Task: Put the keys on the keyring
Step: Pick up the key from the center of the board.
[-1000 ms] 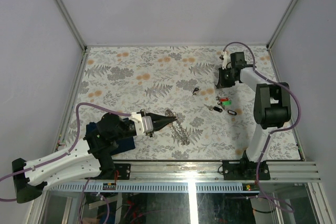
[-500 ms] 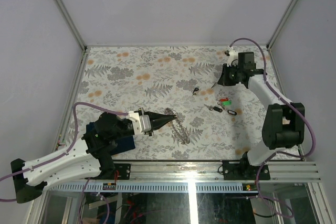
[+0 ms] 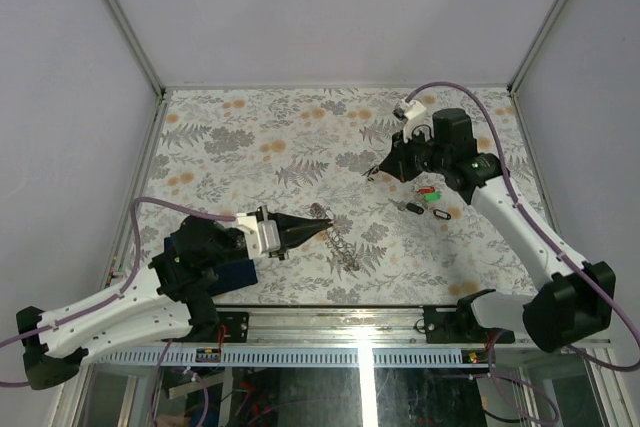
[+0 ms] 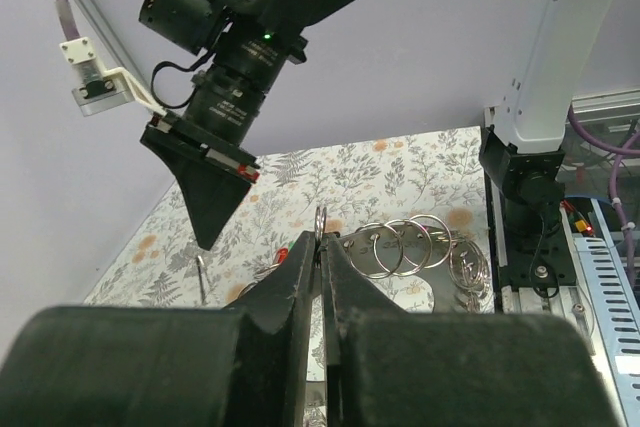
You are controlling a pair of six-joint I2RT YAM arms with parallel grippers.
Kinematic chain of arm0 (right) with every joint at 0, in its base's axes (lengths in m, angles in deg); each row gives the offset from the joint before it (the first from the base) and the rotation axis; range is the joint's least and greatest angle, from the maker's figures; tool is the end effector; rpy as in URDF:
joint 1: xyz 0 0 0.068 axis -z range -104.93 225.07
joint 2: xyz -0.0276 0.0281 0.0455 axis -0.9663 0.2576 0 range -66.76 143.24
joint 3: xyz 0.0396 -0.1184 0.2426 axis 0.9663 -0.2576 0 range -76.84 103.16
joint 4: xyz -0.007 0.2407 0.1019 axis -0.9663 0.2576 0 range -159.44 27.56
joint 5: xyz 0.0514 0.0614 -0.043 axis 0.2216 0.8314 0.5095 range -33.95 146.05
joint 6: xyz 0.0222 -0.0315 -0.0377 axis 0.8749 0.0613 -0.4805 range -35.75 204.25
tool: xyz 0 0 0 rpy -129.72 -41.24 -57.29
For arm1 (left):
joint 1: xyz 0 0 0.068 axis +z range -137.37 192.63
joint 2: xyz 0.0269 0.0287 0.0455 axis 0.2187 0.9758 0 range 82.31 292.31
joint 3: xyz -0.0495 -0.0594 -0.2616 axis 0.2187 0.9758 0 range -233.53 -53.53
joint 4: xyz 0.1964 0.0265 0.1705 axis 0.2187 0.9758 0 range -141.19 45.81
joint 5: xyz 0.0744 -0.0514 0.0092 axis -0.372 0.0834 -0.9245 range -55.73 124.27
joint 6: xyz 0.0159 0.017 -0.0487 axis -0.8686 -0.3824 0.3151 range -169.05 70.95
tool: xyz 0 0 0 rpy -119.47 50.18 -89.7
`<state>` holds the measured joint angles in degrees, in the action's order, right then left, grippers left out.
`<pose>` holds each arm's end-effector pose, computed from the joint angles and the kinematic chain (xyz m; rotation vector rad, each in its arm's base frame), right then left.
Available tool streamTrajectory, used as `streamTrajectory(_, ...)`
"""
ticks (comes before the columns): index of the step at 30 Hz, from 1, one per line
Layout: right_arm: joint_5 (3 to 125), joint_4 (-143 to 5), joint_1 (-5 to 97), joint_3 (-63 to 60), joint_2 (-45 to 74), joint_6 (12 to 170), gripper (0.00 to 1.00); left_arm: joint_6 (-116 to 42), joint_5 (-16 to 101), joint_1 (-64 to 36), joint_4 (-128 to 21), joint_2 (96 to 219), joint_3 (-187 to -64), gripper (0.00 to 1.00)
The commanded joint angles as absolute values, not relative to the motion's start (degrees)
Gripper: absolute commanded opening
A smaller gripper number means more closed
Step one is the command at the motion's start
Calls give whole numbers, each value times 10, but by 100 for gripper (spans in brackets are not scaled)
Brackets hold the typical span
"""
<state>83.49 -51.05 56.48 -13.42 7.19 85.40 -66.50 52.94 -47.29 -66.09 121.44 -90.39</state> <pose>0.2709 0.1085 0.3303 -0.6080 1.9986 0.7065 0.0741 -0.1507 0.3538 1.0869 0.9027 -0.8381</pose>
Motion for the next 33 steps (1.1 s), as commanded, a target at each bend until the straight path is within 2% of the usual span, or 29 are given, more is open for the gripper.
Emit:
streamTrajectory(1,881,-506,523,-144,-4,832,0,-679,540,-469,-655,1188,-934,0)
streamTrajectory(6,884,-543,459,-177,-85,810,0,-670,550,-469,-647,1161,-934,0)
streamTrajectory(12,885,-739,420,-277,-173,817,0,-646,574,-469,-653,1147,-938,0)
streamTrajectory(23,933,-879,371,-329,-209,706,0,-646,613,-468,-640,1142,-954,0)
streamTrajectory(33,938,-904,325,-343,-226,574,0,-631,613,-468,-653,1151,-957,0)
